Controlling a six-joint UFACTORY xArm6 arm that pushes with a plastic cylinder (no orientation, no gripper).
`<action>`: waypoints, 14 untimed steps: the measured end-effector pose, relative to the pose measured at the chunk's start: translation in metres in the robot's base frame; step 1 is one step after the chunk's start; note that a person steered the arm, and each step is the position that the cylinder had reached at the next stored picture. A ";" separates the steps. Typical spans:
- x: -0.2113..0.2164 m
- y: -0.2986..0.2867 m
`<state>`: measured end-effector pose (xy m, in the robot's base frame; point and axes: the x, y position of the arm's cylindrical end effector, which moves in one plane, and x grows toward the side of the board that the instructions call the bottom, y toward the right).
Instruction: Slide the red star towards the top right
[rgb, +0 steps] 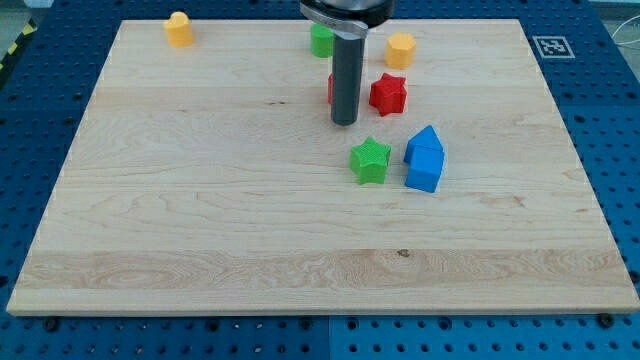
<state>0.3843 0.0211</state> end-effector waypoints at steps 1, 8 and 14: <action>-0.020 0.000; 0.006 0.080; 0.036 0.174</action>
<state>0.4204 0.1955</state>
